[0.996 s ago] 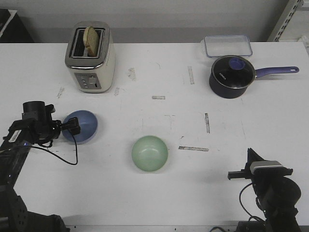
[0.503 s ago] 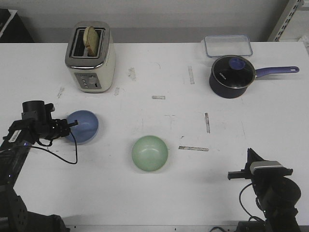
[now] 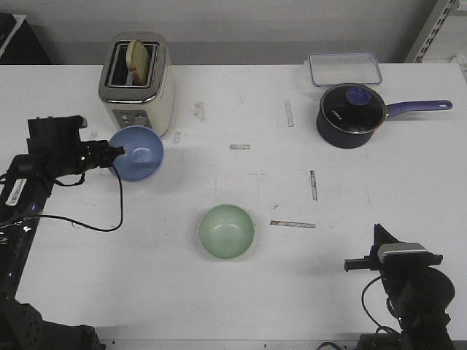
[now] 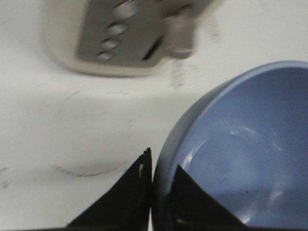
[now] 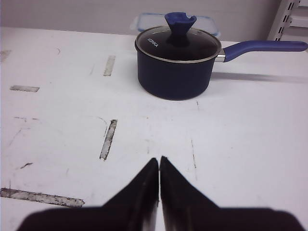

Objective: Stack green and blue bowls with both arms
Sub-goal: 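Lift the blue bowl and carry it over the green bowl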

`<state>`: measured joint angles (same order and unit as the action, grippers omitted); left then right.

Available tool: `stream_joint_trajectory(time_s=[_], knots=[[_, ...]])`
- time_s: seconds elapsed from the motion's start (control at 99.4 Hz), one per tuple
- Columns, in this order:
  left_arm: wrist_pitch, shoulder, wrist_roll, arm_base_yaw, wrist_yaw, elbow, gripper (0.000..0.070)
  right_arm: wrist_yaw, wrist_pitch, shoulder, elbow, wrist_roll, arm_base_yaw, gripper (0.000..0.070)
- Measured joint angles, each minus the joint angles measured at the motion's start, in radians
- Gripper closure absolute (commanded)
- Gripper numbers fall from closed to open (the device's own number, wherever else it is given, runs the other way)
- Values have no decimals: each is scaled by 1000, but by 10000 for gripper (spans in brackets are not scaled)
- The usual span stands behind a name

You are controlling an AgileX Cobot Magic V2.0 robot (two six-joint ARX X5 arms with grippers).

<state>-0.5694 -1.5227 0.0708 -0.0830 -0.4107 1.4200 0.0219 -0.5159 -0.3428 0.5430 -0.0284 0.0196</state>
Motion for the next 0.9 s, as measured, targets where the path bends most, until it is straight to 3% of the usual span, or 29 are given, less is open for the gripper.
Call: stream_joint_trajectory(time_s=[0.242,0.393,0.544,0.694,0.896], knots=[[-128,19,-16,278,-22,149,700,0,0,0,0,0,0,700],[-262,17,-93,472,-18,139,700,0,-1,0,0,0,0,700],[-304,17,-204,625,37,83,700,0,-1,0,0,0,0,700],[-273,16,-249,680,47,-24,700,0,-2,0,0,0,0,700],[-137,12,-236,668,56,-98,700,3,-2,0,0,0,0,700]])
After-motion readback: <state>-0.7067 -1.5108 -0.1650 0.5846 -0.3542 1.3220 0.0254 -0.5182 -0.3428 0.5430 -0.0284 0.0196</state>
